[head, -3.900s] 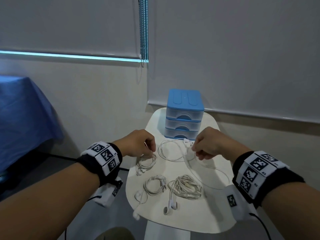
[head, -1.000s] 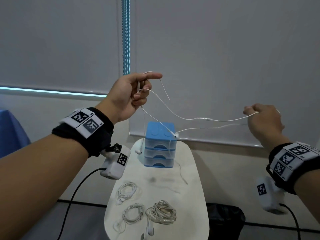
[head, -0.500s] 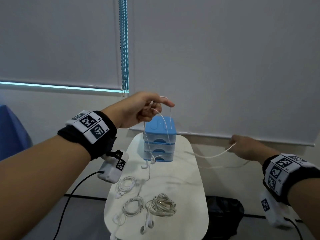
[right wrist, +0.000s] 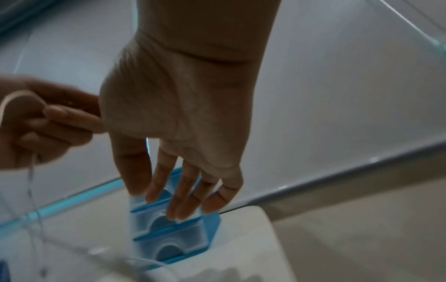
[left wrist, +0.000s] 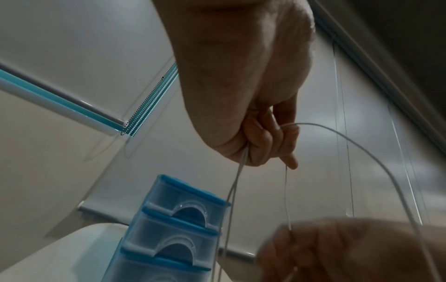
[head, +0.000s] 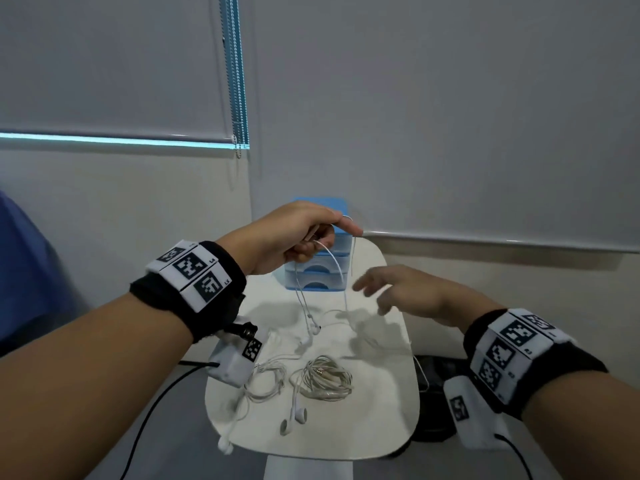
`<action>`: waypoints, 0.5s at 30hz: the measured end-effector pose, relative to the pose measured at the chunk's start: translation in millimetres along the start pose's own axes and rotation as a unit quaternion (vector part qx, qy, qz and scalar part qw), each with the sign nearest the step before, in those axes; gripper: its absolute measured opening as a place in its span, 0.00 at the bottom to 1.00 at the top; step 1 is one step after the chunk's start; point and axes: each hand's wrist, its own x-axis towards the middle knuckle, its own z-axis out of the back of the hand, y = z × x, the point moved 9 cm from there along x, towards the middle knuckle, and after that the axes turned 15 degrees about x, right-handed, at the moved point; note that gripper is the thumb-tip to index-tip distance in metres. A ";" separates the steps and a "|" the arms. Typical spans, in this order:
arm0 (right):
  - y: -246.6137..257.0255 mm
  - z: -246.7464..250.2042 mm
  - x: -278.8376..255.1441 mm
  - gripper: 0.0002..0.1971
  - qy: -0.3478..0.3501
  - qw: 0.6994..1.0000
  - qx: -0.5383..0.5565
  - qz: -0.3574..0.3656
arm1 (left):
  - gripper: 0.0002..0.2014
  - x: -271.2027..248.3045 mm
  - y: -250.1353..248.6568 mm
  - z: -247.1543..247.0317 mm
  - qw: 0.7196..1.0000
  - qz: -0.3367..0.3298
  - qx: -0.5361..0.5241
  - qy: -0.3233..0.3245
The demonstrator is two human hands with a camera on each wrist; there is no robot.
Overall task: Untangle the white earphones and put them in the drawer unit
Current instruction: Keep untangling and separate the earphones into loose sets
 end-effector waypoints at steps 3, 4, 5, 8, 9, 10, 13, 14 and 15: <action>13.6 -11.3 6.0 0.18 -0.019 0.987 0.155 0.040 | 0.19 -0.3 5.7 -1.0 1.000 -0.004 -0.002 -0.004; 16.3 -10.8 8.9 0.17 -0.031 0.979 0.193 0.051 | 0.19 -1.1 7.8 -0.8 1.000 -0.003 -0.002 -0.007; 18.1 -10.1 12.4 0.15 -0.041 0.973 0.217 0.064 | 0.19 -1.9 10.5 -0.4 1.000 0.001 -0.003 -0.011; 24.0 -13.5 19.0 0.08 -0.035 0.962 0.251 0.099 | 0.18 -3.9 17.9 -0.5 1.000 0.009 -0.003 -0.019; 24.9 -15.1 20.6 0.07 -0.028 0.959 0.261 0.107 | 0.18 -4.2 20.3 -0.2 1.000 0.011 -0.005 -0.022; 25.0 -16.8 22.4 0.07 -0.022 0.957 0.267 0.113 | 0.18 -4.3 22.9 0.3 1.000 0.014 -0.007 -0.024; 21.2 -25.8 24.5 0.07 0.010 0.964 0.246 0.098 | 0.18 -3.1 30.3 2.5 0.999 0.022 -0.008 -0.028; 18.9 -30.8 24.3 0.08 0.027 0.967 0.237 0.087 | 0.18 -2.8 32.1 2.2 0.999 0.027 -0.005 -0.026; 17.6 -35.9 24.0 0.10 0.043 0.968 0.234 0.080 | 0.18 -2.5 33.8 1.6 0.999 0.032 -0.001 -0.022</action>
